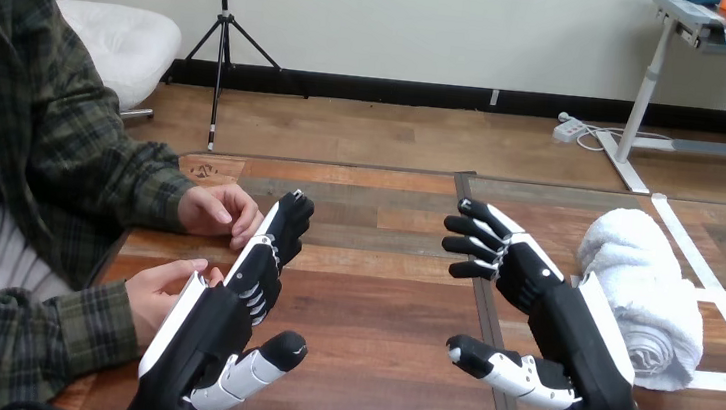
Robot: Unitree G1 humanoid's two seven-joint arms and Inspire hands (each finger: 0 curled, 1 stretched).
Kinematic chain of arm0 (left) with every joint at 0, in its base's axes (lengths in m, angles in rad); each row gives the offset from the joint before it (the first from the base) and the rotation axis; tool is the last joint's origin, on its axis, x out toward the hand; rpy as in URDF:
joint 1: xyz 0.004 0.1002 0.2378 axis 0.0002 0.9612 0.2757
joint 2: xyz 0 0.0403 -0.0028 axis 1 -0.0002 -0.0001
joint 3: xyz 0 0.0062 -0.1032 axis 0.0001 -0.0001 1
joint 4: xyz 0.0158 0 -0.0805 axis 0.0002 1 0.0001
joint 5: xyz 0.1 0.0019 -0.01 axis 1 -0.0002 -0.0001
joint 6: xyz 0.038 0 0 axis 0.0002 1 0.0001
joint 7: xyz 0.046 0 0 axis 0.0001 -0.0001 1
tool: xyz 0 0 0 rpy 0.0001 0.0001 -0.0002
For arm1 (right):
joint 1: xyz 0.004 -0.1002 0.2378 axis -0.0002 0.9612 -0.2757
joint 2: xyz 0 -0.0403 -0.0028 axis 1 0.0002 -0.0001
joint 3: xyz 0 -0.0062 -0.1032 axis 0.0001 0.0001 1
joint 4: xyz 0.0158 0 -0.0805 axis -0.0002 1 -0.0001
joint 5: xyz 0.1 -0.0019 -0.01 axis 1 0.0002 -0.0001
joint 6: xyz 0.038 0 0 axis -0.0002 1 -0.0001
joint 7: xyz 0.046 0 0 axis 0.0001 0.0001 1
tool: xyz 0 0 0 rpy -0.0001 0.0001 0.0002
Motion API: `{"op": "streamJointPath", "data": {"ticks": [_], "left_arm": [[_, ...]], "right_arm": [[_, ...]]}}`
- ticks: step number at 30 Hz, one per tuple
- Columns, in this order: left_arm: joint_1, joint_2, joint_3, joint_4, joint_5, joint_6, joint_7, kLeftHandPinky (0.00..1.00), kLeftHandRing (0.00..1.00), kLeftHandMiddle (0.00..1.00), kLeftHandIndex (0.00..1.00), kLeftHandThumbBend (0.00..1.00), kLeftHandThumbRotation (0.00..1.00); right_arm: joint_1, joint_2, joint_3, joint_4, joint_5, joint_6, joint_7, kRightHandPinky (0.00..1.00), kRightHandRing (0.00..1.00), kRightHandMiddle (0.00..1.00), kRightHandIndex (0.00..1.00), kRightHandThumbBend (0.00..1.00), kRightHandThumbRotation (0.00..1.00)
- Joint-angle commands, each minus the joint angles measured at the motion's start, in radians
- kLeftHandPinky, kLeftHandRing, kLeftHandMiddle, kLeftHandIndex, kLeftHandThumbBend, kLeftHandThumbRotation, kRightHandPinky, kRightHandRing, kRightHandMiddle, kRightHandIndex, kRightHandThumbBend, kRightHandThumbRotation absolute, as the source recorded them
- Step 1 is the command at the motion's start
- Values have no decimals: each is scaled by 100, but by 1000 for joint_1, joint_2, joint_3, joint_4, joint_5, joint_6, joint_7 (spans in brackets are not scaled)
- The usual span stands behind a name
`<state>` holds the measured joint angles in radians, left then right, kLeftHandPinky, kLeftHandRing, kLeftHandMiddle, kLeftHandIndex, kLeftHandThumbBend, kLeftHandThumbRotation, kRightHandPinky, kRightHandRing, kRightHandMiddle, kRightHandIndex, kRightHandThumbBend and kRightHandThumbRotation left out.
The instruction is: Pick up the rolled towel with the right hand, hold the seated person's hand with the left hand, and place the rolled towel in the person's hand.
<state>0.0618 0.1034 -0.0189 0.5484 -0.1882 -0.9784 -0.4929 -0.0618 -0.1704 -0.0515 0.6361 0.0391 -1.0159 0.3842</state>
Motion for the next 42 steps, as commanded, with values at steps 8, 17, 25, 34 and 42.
{"op": "streamJointPath", "data": {"ticks": [8, 17, 25, 34, 42], "left_arm": [[-32, 5, 1, -60, -1, 1, 13, 100, 100, 100, 100, 100, 78], [-29, 3, 2, -61, 8, -4, 26, 100, 100, 100, 100, 100, 79], [-24, 4, -1, -71, 21, 2, 41, 100, 100, 100, 100, 100, 80], [-23, 5, -3, -73, 39, 2, 57, 100, 100, 100, 100, 100, 81], [-29, 0, -3, -51, 41, -5, 62, 100, 100, 100, 100, 100, 82]], "right_arm": [[-26, -12, 7, -24, -1, -10, -18, 74, 82, 87, 89, 96, 63], [-28, -10, 9, -27, 0, -5, -22, 74, 82, 86, 89, 97, 63], [-29, -12, 10, -38, -2, 1, -23, 74, 82, 86, 89, 98, 64], [-18, -20, -7, -94, -54, 47, -72, 74, 83, 86, 89, 99, 64], [2, -25, -36, -235, -173, 201, -199, 78, 84, 85, 89, 100, 65]]}}
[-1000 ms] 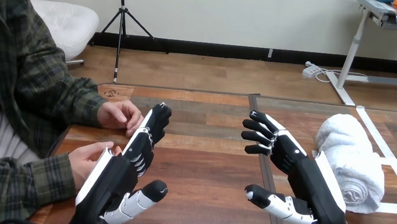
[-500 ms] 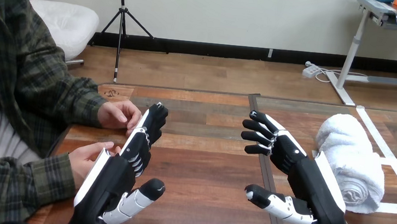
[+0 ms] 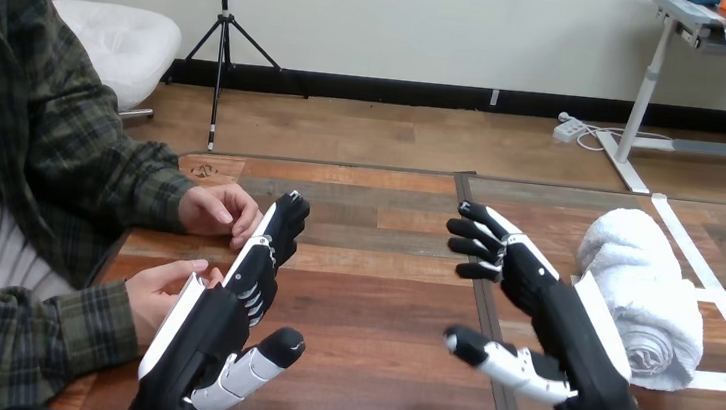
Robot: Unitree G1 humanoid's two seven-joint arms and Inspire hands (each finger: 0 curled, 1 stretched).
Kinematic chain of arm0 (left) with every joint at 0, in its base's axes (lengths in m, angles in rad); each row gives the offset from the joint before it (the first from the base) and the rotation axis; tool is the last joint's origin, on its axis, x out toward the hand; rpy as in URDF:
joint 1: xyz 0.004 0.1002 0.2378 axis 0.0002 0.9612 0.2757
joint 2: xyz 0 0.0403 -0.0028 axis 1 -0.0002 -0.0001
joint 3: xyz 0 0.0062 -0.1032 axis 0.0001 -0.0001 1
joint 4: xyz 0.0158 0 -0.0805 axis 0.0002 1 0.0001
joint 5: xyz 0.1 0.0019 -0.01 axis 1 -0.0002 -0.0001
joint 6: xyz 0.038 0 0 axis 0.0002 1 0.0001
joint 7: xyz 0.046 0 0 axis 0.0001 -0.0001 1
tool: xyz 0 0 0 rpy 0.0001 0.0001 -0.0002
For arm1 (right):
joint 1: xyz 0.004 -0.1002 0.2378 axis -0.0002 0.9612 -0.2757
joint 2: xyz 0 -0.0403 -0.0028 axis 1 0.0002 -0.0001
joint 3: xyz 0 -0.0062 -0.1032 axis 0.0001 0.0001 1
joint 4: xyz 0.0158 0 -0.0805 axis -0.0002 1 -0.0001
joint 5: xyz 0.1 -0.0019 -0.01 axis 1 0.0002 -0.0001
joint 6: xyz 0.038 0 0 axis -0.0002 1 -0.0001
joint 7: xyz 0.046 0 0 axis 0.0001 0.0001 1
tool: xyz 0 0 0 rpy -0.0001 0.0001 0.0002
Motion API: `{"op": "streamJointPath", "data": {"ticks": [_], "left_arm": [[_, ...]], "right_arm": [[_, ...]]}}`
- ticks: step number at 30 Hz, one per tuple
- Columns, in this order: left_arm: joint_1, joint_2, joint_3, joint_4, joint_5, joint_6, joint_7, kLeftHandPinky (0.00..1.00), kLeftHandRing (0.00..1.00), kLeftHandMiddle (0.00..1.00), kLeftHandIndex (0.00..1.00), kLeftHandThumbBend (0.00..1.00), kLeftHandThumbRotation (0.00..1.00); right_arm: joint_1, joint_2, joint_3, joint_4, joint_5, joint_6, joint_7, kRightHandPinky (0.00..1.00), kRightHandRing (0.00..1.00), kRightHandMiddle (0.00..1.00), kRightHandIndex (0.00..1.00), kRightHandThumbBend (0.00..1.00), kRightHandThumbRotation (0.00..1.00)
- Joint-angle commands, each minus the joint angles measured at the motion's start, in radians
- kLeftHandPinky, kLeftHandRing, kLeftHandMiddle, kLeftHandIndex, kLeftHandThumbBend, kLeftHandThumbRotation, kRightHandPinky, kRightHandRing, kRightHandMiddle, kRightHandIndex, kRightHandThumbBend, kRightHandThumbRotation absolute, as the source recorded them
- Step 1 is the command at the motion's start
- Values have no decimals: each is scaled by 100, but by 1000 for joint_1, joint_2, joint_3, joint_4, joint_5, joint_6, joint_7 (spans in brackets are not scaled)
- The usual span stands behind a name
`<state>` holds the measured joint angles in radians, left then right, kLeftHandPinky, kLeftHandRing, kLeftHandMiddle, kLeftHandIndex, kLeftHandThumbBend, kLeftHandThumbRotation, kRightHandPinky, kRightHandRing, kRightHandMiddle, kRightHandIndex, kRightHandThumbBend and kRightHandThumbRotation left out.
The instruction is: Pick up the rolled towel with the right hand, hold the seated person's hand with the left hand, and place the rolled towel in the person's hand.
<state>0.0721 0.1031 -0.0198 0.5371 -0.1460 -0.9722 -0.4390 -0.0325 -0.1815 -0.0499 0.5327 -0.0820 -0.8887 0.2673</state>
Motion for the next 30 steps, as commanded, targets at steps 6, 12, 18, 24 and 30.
{"op": "streamJointPath", "data": {"ticks": [6, 12, 18, 24, 30], "left_arm": [[-42, -8, -3, -27, 5, -14, 15, 100, 100, 100, 100, 100, 82], [-45, -13, -7, -17, 13, -17, 19, 100, 100, 100, 100, 100, 83], [-48, -18, -11, -11, 31, -26, 28, 100, 100, 100, 100, 100, 84], [-52, -25, -15, -5, 40, -27, 33, 100, 100, 100, 100, 100, 87], [-54, -30, -17, -7, 49, -24, 37, 100, 100, 100, 100, 100, 87]], "right_arm": [[-33, -29, -55, -233, -91, 207, -145, 82, 85, 85, 90, 99, 62], [-46, -48, -72, -358, -110, 353, -178, 82, 86, 86, 90, 97, 57], [-74, -62, -92, -506, -114, 542, -170, 81, 87, 87, 91, 95, 56], [-115, -70, -113, -628, -140, 724, -173, 83, 90, 89, 93, 95, 55], [-184, -105, -134, -665, -183, 851, -182, 84, 91, 89, 93, 93, 50]]}}
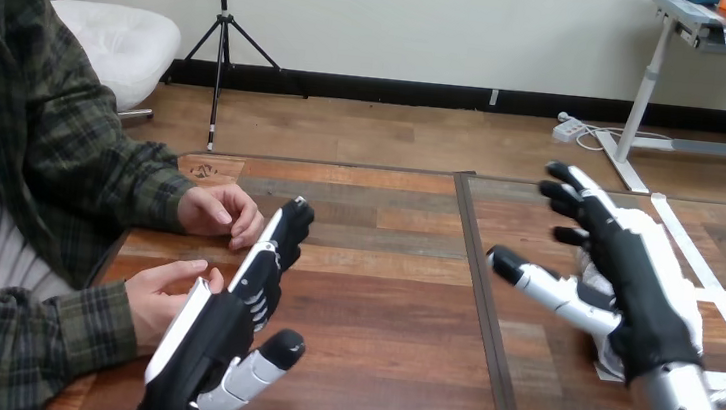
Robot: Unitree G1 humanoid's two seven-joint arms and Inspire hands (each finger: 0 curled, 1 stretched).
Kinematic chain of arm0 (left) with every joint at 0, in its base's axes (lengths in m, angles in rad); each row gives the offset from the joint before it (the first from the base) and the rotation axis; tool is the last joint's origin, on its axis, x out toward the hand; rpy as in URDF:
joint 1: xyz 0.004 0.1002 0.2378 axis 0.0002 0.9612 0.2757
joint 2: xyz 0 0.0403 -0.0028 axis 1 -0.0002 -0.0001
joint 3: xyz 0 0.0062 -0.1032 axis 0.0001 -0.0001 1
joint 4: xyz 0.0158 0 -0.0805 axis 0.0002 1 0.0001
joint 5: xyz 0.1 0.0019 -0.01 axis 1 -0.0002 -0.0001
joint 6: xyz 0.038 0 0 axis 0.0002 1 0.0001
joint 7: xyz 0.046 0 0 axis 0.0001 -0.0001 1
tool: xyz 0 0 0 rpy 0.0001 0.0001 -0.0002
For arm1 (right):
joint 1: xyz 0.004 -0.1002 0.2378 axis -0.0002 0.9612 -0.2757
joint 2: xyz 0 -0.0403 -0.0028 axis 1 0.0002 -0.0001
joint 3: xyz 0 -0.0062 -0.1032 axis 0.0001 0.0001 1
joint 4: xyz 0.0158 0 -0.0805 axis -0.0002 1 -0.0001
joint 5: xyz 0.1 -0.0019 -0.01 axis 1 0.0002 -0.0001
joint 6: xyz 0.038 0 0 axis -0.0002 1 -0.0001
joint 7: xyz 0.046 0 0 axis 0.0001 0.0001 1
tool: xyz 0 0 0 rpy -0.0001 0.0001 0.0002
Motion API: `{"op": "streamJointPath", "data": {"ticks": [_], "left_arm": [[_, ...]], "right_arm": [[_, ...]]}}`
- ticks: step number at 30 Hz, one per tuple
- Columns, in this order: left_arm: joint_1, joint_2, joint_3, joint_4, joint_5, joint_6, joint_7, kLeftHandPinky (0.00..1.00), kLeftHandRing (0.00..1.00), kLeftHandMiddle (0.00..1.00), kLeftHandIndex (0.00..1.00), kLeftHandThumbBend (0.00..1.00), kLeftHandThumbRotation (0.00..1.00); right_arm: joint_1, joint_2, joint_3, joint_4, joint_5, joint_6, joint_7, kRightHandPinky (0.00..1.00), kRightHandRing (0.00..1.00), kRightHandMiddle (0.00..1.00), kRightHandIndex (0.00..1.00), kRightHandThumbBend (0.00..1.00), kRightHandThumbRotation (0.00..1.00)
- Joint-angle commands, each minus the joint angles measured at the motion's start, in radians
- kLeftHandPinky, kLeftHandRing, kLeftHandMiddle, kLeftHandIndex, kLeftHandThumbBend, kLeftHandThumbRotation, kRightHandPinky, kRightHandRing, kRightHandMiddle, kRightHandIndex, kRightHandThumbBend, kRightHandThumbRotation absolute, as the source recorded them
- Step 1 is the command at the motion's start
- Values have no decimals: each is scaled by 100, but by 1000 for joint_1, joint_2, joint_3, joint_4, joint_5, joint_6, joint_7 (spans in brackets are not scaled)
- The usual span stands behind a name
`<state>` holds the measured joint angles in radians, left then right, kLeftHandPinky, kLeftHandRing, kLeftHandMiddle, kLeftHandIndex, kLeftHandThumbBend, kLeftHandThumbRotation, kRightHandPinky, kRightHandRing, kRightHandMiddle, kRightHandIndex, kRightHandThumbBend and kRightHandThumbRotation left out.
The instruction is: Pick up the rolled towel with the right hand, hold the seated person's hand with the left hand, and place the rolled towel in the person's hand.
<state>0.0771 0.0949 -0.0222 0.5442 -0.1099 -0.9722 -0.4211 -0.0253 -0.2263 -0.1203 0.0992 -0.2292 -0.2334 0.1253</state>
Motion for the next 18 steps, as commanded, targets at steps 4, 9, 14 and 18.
{"op": "streamJointPath", "data": {"ticks": [4, 9, 14, 18], "left_arm": [[-58, -25, -16, -21, 20, -17, 26, 100, 100, 100, 100, 100, 87], [-59, -31, -20, -26, 10, -6, 22, 100, 100, 100, 100, 100, 86], [-62, -39, -19, -28, 15, -8, 28, 100, 100, 100, 100, 100, 86], [-66, -49, -21, -26, 1, -6, 25, 100, 100, 100, 100, 100, 85]], "right_arm": [[-243, -90, -71, -240, -43, 289, -24, 84, 91, 91, 94, 93, 48], [-320, -134, -76, -217, -44, 407, -5, 85, 93, 93, 97, 93, 45], [-400, -185, -60, -168, -57, 500, 18, 86, 94, 95, 98, 95, 43], [-496, -209, -60, -68, -20, 581, 46, 87, 97, 98, 99, 93, 37]]}}
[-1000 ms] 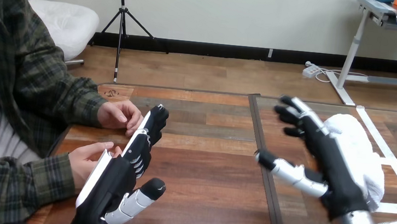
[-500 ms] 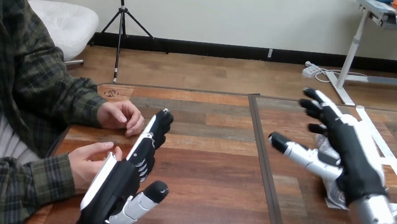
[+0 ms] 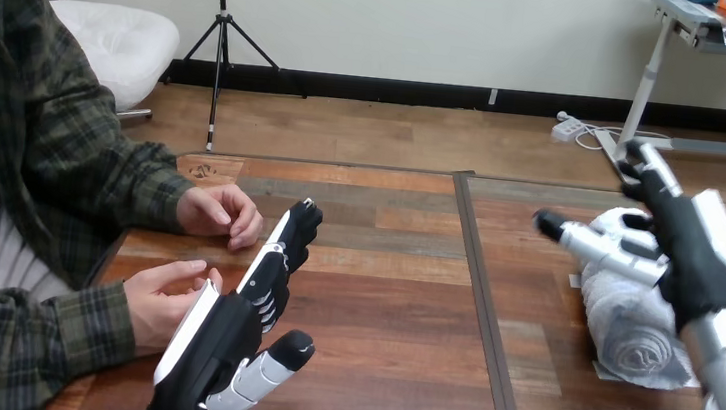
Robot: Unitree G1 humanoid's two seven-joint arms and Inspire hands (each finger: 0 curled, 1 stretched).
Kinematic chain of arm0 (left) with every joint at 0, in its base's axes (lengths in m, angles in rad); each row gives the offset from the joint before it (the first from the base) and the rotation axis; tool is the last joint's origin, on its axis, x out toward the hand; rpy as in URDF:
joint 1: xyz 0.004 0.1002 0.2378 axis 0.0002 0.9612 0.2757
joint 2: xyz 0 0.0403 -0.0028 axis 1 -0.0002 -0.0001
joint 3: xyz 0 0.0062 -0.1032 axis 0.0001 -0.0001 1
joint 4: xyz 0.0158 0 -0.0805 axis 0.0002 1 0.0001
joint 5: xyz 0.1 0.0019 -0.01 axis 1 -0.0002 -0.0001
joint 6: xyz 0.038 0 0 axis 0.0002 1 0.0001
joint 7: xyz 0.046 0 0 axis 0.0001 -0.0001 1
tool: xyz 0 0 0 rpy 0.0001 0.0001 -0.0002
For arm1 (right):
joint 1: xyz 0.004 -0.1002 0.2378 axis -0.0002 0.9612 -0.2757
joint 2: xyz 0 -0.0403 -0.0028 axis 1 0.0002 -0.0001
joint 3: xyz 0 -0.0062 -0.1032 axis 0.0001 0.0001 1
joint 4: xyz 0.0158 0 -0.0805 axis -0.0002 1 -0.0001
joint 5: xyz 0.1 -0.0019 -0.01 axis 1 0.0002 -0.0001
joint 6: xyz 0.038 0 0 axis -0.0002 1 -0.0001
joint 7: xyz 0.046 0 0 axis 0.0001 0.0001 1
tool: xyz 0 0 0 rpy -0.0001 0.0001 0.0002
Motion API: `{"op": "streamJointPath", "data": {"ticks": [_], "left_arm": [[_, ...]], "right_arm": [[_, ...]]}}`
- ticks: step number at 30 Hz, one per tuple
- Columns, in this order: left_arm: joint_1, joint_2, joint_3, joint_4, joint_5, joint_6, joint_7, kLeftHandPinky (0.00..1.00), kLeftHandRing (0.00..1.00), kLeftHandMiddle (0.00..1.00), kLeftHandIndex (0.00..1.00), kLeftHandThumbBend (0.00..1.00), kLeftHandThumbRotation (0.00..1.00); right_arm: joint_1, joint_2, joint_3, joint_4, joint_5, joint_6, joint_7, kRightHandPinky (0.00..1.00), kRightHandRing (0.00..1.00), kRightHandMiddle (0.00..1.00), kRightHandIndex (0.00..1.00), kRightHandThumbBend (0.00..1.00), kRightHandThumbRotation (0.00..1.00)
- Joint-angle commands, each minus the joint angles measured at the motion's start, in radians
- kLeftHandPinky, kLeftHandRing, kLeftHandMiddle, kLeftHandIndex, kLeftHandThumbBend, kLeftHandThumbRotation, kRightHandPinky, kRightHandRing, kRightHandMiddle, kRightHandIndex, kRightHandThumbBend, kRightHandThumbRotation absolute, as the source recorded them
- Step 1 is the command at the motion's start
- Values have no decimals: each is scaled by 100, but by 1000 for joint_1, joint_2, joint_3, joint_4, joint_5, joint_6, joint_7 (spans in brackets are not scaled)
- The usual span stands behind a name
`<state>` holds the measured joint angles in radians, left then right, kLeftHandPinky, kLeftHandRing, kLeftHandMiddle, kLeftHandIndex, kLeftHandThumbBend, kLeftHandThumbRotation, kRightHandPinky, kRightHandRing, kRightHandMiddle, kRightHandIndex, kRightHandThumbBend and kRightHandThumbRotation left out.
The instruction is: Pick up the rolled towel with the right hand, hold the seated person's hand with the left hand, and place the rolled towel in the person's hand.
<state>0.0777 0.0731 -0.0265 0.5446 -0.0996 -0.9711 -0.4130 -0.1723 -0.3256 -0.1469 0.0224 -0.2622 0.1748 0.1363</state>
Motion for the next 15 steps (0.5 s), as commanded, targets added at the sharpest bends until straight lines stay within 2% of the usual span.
{"op": "streamJointPath", "data": {"ticks": [1, 2, 6, 8, 12, 15], "left_arm": [[-68, -30, -18, -26, -14, -6, 14, 100, 100, 100, 100, 100, 85], [-69, -32, -19, -26, -16, -6, 12, 100, 100, 100, 100, 100, 85], [-74, -42, -20, -26, -18, -4, 14, 100, 100, 100, 100, 100, 84], [-77, -47, -21, -23, -22, -6, 12, 100, 100, 100, 100, 100, 84], [-77, -50, -27, -36, -15, 7, 11, 100, 100, 100, 100, 100, 84], [-77, -55, -30, -43, -7, 10, 15, 100, 100, 100, 100, 100, 83]], "right_arm": [[-370, -118, -26, 29, 5, 194, 39, 88, 97, 99, 100, 93, 37], [-384, -124, -21, 43, 1, 209, 42, 88, 97, 99, 100, 92, 36], [-487, -161, 20, 187, -33, 235, 52, 86, 97, 100, 100, 94, 35], [-522, -171, 35, 240, -46, 239, 53, 78, 91, 96, 100, 95, 35], [-623, -183, 49, 402, -45, 243, 62, 68, 83, 89, 100, 95, 33], [-687, -193, 70, 507, -59, 238, 61, 65, 82, 88, 100, 95, 32]]}}
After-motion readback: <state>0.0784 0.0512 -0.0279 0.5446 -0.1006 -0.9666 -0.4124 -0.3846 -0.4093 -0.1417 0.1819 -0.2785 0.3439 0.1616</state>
